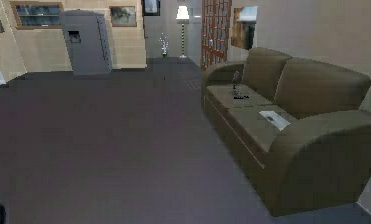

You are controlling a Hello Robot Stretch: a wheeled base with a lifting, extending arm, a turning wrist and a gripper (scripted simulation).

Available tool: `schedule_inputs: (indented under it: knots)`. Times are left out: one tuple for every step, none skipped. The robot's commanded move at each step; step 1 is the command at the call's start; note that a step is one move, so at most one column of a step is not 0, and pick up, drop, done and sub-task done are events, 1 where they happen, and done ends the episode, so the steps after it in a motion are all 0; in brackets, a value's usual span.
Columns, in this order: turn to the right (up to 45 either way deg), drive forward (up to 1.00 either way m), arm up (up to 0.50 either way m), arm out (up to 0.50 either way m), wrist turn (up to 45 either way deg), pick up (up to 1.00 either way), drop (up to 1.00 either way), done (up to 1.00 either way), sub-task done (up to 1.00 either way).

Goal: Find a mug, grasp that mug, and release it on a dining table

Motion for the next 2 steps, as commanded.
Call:
schedule_inputs:
  knots:
    - [0.0, 0.0, 0.0, -0.08, 0.0, 0.0, 0.0, 0.0, 0.0]
    - [0.0, 0.0, 0.0, 0.0, 0.0, 0.0, 0.0, 1.0, 0.0]
